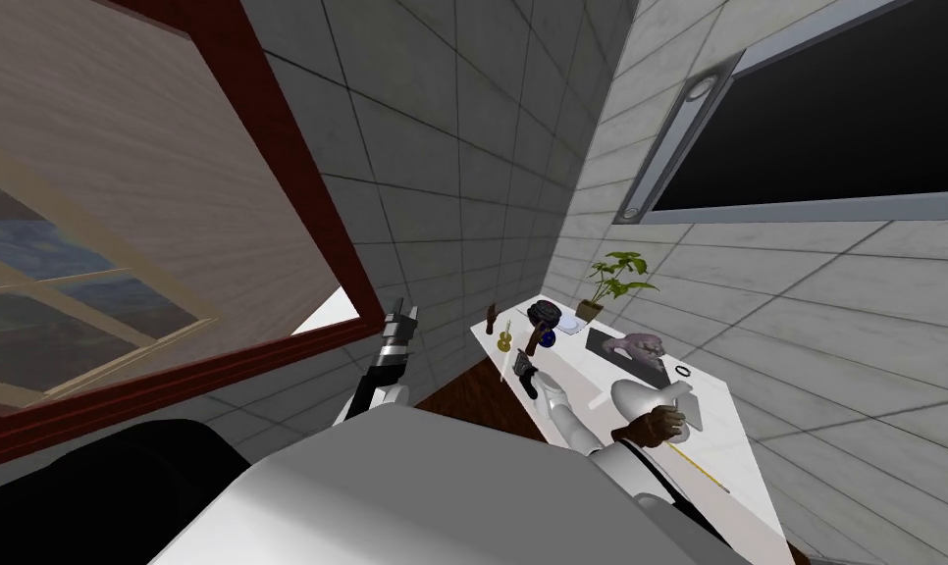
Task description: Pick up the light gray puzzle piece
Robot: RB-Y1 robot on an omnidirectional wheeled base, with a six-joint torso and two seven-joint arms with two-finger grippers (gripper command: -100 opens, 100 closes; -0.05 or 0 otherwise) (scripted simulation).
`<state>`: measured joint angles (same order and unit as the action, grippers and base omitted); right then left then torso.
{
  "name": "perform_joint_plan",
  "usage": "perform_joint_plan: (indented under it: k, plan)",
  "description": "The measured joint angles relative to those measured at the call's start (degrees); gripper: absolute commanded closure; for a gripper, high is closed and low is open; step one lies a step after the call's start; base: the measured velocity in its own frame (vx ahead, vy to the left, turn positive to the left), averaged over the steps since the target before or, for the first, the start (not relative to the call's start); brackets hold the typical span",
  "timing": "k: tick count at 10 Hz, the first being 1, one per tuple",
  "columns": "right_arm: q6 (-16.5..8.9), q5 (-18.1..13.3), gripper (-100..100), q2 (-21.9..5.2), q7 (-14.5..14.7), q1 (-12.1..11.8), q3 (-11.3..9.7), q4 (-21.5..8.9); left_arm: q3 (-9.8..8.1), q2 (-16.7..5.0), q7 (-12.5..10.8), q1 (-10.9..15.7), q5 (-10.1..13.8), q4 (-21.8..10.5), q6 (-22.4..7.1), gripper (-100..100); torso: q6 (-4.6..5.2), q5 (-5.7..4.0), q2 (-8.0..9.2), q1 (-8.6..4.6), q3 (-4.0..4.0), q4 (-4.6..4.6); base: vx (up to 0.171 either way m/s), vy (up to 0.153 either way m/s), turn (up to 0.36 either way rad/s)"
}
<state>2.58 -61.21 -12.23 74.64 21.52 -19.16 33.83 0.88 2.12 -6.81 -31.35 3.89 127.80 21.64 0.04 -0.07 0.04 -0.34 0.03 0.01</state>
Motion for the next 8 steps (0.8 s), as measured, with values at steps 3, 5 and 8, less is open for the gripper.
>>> perform_joint_plan:
  k: [3, 5, 8]
  plan:
    - [-3.95, -0.28, -100, 0.97, -1.49, -0.98, -0.16, 1.48, -0.01, 0.00, 0.00, -0.01, 0.00, 0.00, 0.00, 0, 0.06, 0.01, -0.04, 0.02, -0.02, -0.01, -0.016, -0.099, 0.220]
    - [-7.20, 0.36, -100, 1.35, -2.84, -1.84, -1.48, 3.00, -0.01, 0.00, 0.00, -0.01, 0.00, 0.00, 0.00, 0, 0.06, 0.00, -0.01, 0.01, -0.01, 0.00, -0.035, -0.097, 0.175]
    - [-11.53, -0.11, -100, 2.80, -4.02, -2.85, -1.03, 4.28, 0.00, 0.00, 0.00, -0.01, 0.00, 0.00, 0.00, 0, 0.02, 0.01, -0.02, 0.04, -0.01, 0.00, -0.025, -0.083, 0.185]
